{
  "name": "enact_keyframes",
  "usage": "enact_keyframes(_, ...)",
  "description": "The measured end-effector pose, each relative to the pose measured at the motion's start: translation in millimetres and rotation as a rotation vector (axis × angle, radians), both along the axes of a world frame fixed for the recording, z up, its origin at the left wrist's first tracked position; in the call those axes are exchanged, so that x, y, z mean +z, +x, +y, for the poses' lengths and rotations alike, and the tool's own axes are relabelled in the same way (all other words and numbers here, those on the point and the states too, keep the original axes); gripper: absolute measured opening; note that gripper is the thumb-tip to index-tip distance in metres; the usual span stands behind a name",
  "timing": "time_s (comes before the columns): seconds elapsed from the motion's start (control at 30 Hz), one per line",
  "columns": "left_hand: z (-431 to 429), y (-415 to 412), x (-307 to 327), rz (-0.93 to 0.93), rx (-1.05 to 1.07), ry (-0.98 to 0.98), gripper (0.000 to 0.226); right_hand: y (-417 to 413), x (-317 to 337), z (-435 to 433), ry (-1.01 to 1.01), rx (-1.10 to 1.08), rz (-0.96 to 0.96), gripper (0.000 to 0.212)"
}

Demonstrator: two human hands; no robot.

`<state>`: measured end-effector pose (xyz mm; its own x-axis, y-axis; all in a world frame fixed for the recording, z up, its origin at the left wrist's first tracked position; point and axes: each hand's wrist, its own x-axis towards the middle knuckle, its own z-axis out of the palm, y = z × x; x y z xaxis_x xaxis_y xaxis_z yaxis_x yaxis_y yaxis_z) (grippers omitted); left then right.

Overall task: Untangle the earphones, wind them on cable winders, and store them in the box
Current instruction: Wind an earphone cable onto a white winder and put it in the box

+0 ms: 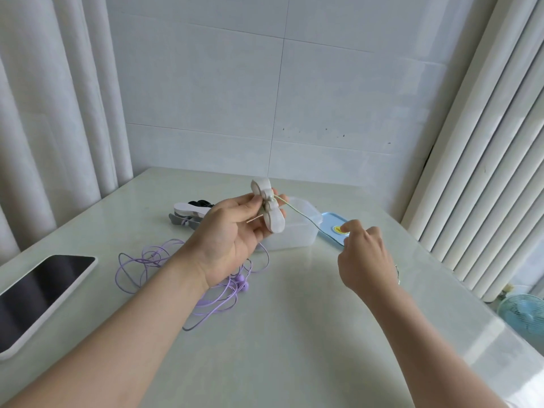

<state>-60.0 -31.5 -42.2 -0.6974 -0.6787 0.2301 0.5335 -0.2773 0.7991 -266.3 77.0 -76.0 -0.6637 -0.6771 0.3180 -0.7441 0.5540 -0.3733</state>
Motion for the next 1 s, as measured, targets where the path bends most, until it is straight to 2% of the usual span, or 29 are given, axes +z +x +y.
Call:
enact_keyframes(0.1, 1, -2, 0, -0.028, 0.04, -0.019, 0.02, -1, 2, 2, 0.057, -0.057, 0.157, 0.038)
enact_keyframes(0.17, 1, -5, -1, -0.038, 0.13, 0.06, 0.021, -3, 3, 2, 0.052, -0.061, 0.161, 0.031)
enact_keyframes(0.33, -8, -9, -1, 0.032, 0.455, 0.229, 0.025, 3, 7, -1, -0.04, 0.057, -0.118, 0.024)
enact_keyframes(0.5, -26, -2, -7, -0.184, 0.809, 0.055, 0.022, 6, 22, 2, -0.424, 0.095, -0.506, 0.011)
enact_keyframes(0.57, -30, 0, -10, -0.236, 0.862, -0.017, 0.025, -1, 20, 5, -0.485, -0.011, -0.344, 0.006)
enact_keyframes(0.63, -31, 0, -12, -0.259, 0.875, -0.057, 0.026, -5, 16, 6, -0.421, -0.121, -0.081, 0.009)
enact_keyframes(0.73, -28, -1, -13, -0.27, 0.84, -0.077, 0.024, -5, 11, 7, -0.232, -0.196, 0.151, 0.032)
enact_keyframes(0.83, -22, -3, -10, -0.245, 0.733, -0.069, 0.022, -3, 7, 4, -0.033, -0.225, 0.219, 0.049)
enact_keyframes(0.9, -15, -5, -7, -0.209, 0.604, -0.067, 0.023, 1, 5, 1, -0.003, -0.213, 0.217, 0.045)
enact_keyframes(1.0, 0, -8, -4, -0.18, 0.349, -0.042, 0.021, 7, 4, -1, -0.038, -0.207, 0.261, 0.028)
